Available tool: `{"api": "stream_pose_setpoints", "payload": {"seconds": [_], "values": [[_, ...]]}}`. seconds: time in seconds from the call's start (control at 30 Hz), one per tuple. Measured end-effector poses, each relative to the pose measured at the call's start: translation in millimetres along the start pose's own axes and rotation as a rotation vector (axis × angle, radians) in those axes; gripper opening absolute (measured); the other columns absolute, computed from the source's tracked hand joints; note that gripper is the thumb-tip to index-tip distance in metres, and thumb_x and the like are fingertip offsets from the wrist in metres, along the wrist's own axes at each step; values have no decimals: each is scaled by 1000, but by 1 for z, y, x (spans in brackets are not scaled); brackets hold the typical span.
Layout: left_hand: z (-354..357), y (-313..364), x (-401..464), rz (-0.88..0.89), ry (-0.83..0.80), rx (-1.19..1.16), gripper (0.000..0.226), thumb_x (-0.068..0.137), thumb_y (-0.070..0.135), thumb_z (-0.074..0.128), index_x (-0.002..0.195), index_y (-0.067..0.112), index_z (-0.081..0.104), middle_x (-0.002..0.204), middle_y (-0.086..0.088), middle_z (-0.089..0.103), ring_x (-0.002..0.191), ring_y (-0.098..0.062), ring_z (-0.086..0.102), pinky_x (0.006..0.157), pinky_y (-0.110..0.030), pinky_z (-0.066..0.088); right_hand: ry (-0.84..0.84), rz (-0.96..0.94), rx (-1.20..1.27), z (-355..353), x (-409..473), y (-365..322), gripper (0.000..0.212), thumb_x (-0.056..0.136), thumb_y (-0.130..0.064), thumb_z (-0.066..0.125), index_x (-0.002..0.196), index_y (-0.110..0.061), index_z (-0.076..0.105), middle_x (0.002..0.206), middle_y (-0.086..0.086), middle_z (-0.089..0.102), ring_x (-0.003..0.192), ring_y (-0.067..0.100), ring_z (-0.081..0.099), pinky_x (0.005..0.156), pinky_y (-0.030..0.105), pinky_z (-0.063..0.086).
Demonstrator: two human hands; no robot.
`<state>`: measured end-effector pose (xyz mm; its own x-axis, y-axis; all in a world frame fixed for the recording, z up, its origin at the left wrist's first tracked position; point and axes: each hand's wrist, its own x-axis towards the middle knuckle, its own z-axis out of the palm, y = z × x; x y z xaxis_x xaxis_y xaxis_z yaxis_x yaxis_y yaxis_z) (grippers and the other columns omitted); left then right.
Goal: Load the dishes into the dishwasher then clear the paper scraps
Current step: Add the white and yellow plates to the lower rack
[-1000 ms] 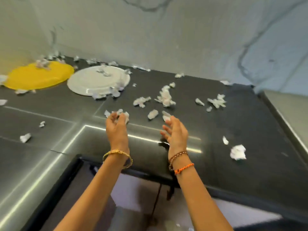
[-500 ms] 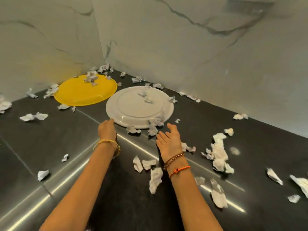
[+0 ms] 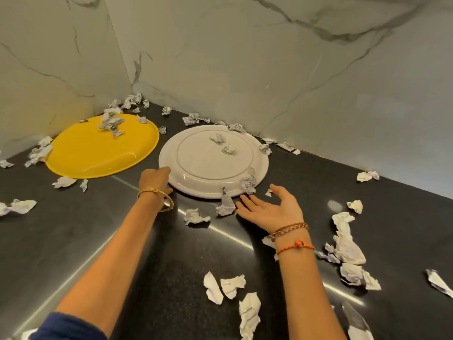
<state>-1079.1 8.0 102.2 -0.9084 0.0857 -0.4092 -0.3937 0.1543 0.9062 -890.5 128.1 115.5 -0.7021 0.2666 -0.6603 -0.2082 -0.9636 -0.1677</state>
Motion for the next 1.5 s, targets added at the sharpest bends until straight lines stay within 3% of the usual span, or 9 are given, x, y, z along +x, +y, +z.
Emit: {"api": "stream_pose_setpoints", "payload": {"seconds": [0.2, 0.37, 0.47, 0.67, 0.87, 0.93, 1.07, 1.33, 1.5], "values": [[3, 0, 4, -22, -62, -43, 31, 92, 8, 46, 122, 3, 51, 107, -4, 44, 98, -19, 40, 83, -30, 43, -102, 33, 165, -9, 4, -6, 59, 87, -29, 50, 126, 14, 39, 138, 28, 40, 132, 37, 33, 109, 46, 22], [-3, -6, 10, 50, -143, 115, 19, 88, 12, 54, 97, -2, 64, 106, -17, 59, 88, -23, 49, 92, -38, 47, -74, -126, 34, -12, 10, 14, 48, 90, -23, 47, 130, 3, 43, 132, 18, 50, 128, 31, 43, 104, 42, 32], [-2, -8, 3, 96, -199, 189, 17, 87, 12, 58, 70, 10, 61, 90, -10, 57, 76, -21, 52, 78, -32, 50, -23, -358, -117, -10, 19, 33, 35, 93, -11, 46, 126, -2, 49, 103, 12, 61, 98, 25, 59, 86, 33, 48], [3, -7, -18, 158, -342, 241, 27, 91, 5, 51, 116, -2, 60, 95, -7, 52, 69, -12, 45, 77, -26, 37, -42, -499, -91, -22, 24, 35, 36, 91, 11, 38, 94, -20, 57, 71, -1, 70, 71, 16, 64, 57, 26, 56], [-4, -7, -31, 144, -440, 154, 18, 89, -5, 48, 99, 1, 62, 82, -7, 54, 66, -12, 43, 62, -14, 43, -29, -468, -143, -37, 13, 30, 40, 88, 17, 38, 88, -18, 58, 56, -5, 68, 61, 13, 65, 47, 19, 54], [-11, -9, -36, 64, -511, 12, 23, 88, -10, 45, 82, 7, 60, 73, -7, 54, 66, -13, 48, 50, -11, 48, -50, -487, -204, -43, 11, 29, 45, 86, 19, 37, 90, -20, 58, 59, -6, 69, 66, 11, 64, 49, 19, 54], [-18, -24, -45, 7, -622, -225, 29, 90, -11, 40, 93, 11, 58, 87, -8, 64, 81, -22, 62, 74, -39, 57, -84, -517, -308, -48, 9, 23, 52, 82, 25, 37, 95, -20, 58, 63, -6, 70, 86, 17, 55, 54, 21, 55], [-8, -14, -75, 306, -566, -354, 29, 91, -10, 41, 90, 12, 59, 73, 2, 69, 63, -8, 67, 54, -24, 57, 26, -524, -368, -37, -2, 11, 28, 86, 17, 42, 85, -7, 57, 78, 8, 60, 71, 22, 52, 50, 25, 54], [0, 3, -97, 515, -567, -348, 26, 88, -8, 49, 99, 11, 62, 78, 4, 72, 72, -13, 68, 62, -26, 59, 67, -468, -375, -25, -9, 4, 24, 88, -5, 53, 112, -10, 54, 106, 11, 55, 106, 33, 56, 94, 40, 40]]}}
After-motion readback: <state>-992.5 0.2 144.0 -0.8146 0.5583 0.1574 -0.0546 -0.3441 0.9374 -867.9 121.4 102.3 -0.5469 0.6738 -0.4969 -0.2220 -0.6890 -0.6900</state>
